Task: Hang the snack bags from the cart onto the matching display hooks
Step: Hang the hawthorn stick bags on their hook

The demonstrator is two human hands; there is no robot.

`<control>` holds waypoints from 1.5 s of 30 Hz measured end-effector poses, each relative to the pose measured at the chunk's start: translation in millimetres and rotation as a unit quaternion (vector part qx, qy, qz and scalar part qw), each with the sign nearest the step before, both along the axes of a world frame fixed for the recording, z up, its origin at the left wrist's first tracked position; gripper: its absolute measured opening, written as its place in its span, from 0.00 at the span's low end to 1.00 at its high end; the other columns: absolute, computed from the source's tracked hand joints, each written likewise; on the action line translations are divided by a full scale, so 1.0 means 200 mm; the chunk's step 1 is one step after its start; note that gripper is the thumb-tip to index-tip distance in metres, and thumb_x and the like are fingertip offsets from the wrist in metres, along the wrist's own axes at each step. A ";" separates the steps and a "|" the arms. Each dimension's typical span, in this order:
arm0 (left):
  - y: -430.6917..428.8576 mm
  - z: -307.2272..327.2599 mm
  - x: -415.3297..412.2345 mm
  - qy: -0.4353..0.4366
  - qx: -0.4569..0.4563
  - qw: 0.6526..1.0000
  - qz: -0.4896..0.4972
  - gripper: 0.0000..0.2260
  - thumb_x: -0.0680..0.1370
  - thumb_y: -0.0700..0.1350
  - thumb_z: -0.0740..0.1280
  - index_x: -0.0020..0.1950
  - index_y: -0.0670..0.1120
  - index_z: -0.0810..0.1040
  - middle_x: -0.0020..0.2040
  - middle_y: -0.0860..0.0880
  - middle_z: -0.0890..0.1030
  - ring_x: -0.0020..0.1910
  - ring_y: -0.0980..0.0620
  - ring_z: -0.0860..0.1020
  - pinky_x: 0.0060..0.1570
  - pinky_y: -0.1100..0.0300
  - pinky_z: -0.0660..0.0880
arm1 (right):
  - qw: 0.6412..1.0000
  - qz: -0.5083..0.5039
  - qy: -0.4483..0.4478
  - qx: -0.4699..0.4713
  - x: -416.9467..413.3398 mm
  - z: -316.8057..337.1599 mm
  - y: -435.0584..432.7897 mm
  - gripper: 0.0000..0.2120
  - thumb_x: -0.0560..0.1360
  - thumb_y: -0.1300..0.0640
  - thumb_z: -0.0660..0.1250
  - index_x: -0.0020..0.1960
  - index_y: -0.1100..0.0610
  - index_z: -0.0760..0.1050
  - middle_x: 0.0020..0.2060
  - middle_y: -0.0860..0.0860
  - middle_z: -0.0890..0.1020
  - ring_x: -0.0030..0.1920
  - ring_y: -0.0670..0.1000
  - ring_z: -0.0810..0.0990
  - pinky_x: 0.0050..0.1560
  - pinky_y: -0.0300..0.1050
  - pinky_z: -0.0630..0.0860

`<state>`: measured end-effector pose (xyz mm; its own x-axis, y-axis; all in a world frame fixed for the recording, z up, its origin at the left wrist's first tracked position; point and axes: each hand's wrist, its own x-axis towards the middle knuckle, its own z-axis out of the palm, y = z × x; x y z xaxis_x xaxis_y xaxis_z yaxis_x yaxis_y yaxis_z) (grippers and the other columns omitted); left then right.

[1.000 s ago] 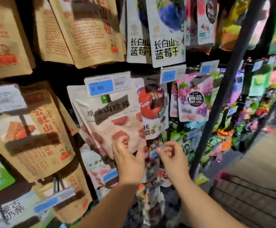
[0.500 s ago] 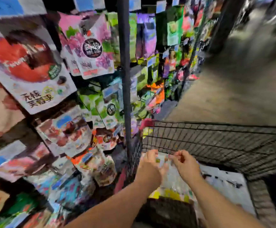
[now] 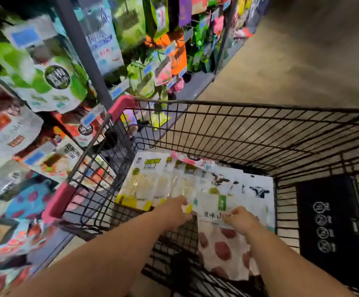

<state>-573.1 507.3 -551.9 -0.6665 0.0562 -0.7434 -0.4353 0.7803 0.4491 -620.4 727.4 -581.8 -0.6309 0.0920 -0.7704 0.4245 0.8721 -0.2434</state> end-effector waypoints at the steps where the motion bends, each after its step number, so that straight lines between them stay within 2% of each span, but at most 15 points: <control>1: 0.00 -0.02 0.00 -0.017 -0.010 0.999 -0.027 0.22 0.80 0.55 0.63 0.72 0.50 0.64 0.67 0.46 0.72 0.63 0.44 0.73 0.62 0.52 0.72 | 1.000 -0.007 -0.010 0.010 0.01 -0.03 0.04 0.22 0.76 0.49 0.69 0.64 0.60 0.70 0.61 0.57 0.77 0.61 0.57 0.76 0.57 0.44 0.73; 7: -0.05 -0.10 0.00 -0.055 -0.023 0.998 -0.031 0.21 0.80 0.54 0.64 0.70 0.48 0.67 0.64 0.46 0.74 0.58 0.46 0.74 0.52 0.58 0.70 | 0.993 -0.087 0.036 0.075 0.06 -0.18 0.17 0.31 0.60 0.42 0.78 0.56 0.55 0.73 0.50 0.55 0.80 0.50 0.58 0.79 0.50 0.47 0.77; 11: -0.05 -0.11 -0.01 -0.046 -0.020 0.999 -0.011 0.18 0.80 0.55 0.63 0.66 0.47 0.70 0.61 0.45 0.76 0.52 0.48 0.74 0.51 0.57 0.71 | 0.987 -0.156 0.023 -0.001 0.03 -0.20 0.14 0.27 0.66 0.57 0.79 0.60 0.59 0.71 0.49 0.57 0.81 0.46 0.56 0.79 0.48 0.47 0.76; 15: -0.06 -0.12 -0.01 -0.046 -0.008 0.999 0.024 0.19 0.79 0.56 0.63 0.67 0.48 0.69 0.62 0.47 0.75 0.58 0.46 0.75 0.54 0.56 0.72 | 0.995 -0.080 -0.030 -0.056 0.00 -0.18 0.07 0.18 0.71 0.52 0.75 0.55 0.60 0.78 0.48 0.54 0.82 0.48 0.55 0.80 0.51 0.45 0.77; 20: -0.08 -0.10 -0.02 0.019 -0.002 0.994 0.106 0.27 0.75 0.55 0.70 0.70 0.49 0.67 0.68 0.48 0.71 0.63 0.48 0.73 0.57 0.59 0.70 | 0.985 -0.052 -0.049 -0.157 -0.02 -0.10 0.01 0.24 0.76 0.54 0.70 0.69 0.61 0.70 0.61 0.57 0.78 0.53 0.54 0.76 0.59 0.48 0.74; 23: -0.09 -0.08 -0.02 0.086 -0.001 0.983 0.162 0.34 0.72 0.54 0.74 0.73 0.50 0.63 0.72 0.49 0.67 0.68 0.48 0.69 0.64 0.56 0.68 | 0.972 -0.033 -0.070 -0.220 -0.03 -0.06 -0.04 0.26 0.73 0.48 0.73 0.66 0.58 0.73 0.53 0.48 0.82 0.53 0.51 0.79 0.64 0.53 0.74; 25: -0.10 -0.05 -0.03 0.106 0.022 0.968 0.226 0.38 0.70 0.53 0.76 0.74 0.49 0.60 0.71 0.51 0.67 0.68 0.49 0.68 0.66 0.55 0.68 | 0.964 -0.036 -0.064 -0.254 -0.06 0.00 -0.08 0.20 0.73 0.47 0.73 0.62 0.52 0.76 0.55 0.48 0.82 0.56 0.52 0.79 0.61 0.51 0.75; 27: -0.12 -0.01 -0.03 0.117 0.085 0.937 0.318 0.37 0.70 0.50 0.77 0.72 0.48 0.60 0.64 0.55 0.68 0.65 0.51 0.69 0.64 0.58 0.68 | 0.958 -0.037 -0.052 -0.279 -0.09 0.07 -0.13 0.14 0.75 0.49 0.71 0.58 0.49 0.73 0.52 0.48 0.81 0.51 0.50 0.79 0.47 0.42 0.76; 29: -0.16 0.02 -0.04 0.126 0.146 0.907 0.376 0.36 0.69 0.49 0.78 0.71 0.49 0.62 0.65 0.54 0.73 0.64 0.50 0.73 0.65 0.54 0.71 | 0.951 -0.039 -0.033 -0.306 -0.13 0.12 -0.18 0.17 0.75 0.49 0.71 0.61 0.55 0.74 0.49 0.48 0.82 0.44 0.46 0.79 0.37 0.37 0.73; 32: -0.23 0.12 -0.03 0.176 0.224 0.858 0.427 0.27 0.69 0.45 0.77 0.65 0.48 0.72 0.58 0.50 0.81 0.58 0.49 0.79 0.56 0.54 0.77 | 0.937 -0.037 -0.020 -0.347 -0.16 0.24 -0.24 0.10 0.78 0.59 0.67 0.59 0.59 0.77 0.41 0.48 0.84 0.36 0.43 0.80 0.30 0.33 0.73; 35: -0.32 0.27 -0.04 0.227 0.276 0.801 0.481 0.26 0.61 0.48 0.80 0.57 0.53 0.77 0.53 0.47 0.82 0.53 0.46 0.81 0.54 0.50 0.79 | 0.935 -0.037 0.008 -0.353 -0.18 0.37 -0.32 0.09 0.78 0.60 0.67 0.57 0.56 0.78 0.46 0.52 0.87 0.46 0.53 0.85 0.45 0.46 0.82; 37: -0.39 0.39 -0.04 0.273 0.283 0.787 0.477 0.19 0.66 0.40 0.78 0.52 0.53 0.77 0.50 0.47 0.81 0.50 0.46 0.80 0.50 0.53 0.78 | 0.936 -0.019 0.042 -0.349 -0.19 0.45 -0.39 0.09 0.77 0.57 0.68 0.57 0.53 0.78 0.47 0.53 0.87 0.49 0.57 0.85 0.55 0.59 0.80; 39: -0.48 0.50 -0.04 0.310 0.276 0.789 0.453 0.16 0.69 0.34 0.75 0.51 0.50 0.77 0.47 0.47 0.80 0.47 0.48 0.79 0.43 0.61 0.77 | 0.938 0.000 0.082 -0.337 -0.21 0.54 -0.48 0.08 0.76 0.54 0.69 0.54 0.53 0.79 0.45 0.53 0.87 0.48 0.57 0.85 0.54 0.61 0.80; 42: -0.60 0.71 0.01 0.353 0.269 0.787 0.428 0.16 0.65 0.41 0.78 0.50 0.49 0.80 0.45 0.50 0.80 0.42 0.53 0.79 0.36 0.67 0.75 | 0.925 0.024 0.132 -0.355 -0.21 0.70 -0.63 0.05 0.75 0.52 0.70 0.49 0.52 0.80 0.43 0.53 0.87 0.45 0.56 0.86 0.52 0.62 0.80; 45: -0.73 0.89 0.10 0.382 0.240 0.780 0.433 0.11 0.63 0.47 0.79 0.42 0.55 0.82 0.45 0.52 0.82 0.39 0.55 0.79 0.34 0.66 0.73 | 0.900 0.072 0.162 -0.398 -0.19 0.87 -0.79 0.19 0.66 0.42 0.70 0.54 0.50 0.81 0.46 0.50 0.87 0.48 0.55 0.85 0.56 0.63 0.78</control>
<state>-552.4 360.9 -373.3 -0.8476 -0.5112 -0.1423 -0.1676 0.0035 0.9858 -658.2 569.5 -406.9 -0.7954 -0.5093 -0.3287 0.1142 0.4066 -0.9064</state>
